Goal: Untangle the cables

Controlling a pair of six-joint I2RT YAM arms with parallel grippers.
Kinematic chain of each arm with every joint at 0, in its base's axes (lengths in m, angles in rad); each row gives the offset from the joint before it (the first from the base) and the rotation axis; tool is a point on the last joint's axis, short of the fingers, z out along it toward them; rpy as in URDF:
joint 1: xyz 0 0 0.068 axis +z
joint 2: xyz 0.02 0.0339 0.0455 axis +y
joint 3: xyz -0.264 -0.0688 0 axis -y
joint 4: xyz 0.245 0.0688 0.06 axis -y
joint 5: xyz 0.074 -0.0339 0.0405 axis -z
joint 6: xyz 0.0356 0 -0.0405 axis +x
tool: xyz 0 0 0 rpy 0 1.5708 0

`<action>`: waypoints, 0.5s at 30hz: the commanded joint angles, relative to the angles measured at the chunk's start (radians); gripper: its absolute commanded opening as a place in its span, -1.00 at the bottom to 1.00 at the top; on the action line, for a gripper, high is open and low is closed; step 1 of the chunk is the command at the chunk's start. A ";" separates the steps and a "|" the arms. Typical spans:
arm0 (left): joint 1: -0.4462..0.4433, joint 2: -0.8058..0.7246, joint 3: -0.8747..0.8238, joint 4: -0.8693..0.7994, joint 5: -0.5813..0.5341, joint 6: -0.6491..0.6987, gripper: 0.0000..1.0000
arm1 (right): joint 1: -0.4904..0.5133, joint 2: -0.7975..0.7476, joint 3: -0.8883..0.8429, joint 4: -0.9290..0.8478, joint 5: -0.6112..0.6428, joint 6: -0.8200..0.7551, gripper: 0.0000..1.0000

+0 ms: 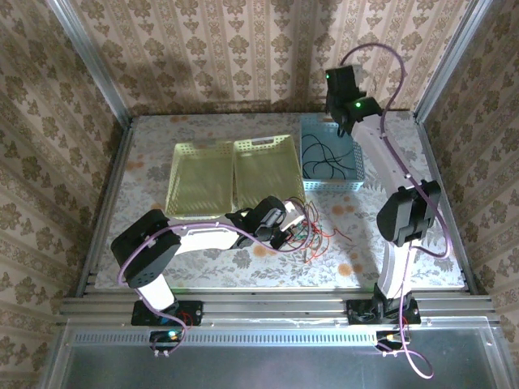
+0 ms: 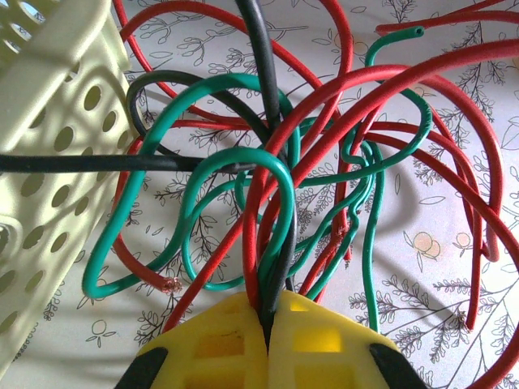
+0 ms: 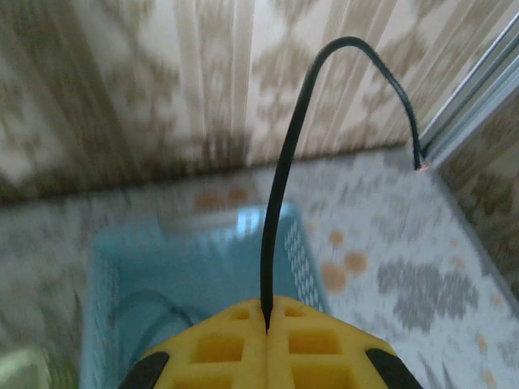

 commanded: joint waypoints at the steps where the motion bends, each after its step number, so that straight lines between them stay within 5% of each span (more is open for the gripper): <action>1: 0.009 -0.038 -0.010 0.016 0.000 -0.003 -1.00 | 0.004 -0.036 -0.115 -0.095 -0.183 0.026 -1.00; 8: 0.009 -0.032 -0.006 0.013 0.011 -0.001 -1.00 | -0.042 0.031 -0.274 -0.102 -0.492 0.062 -1.00; 14: 0.005 -0.040 -0.012 0.016 0.006 0.003 -1.00 | -0.060 0.092 -0.258 -0.105 -0.474 0.088 -1.00; 15: 0.004 -0.041 -0.013 0.017 0.005 0.004 -1.00 | -0.060 0.085 -0.260 -0.098 -0.471 0.091 -0.77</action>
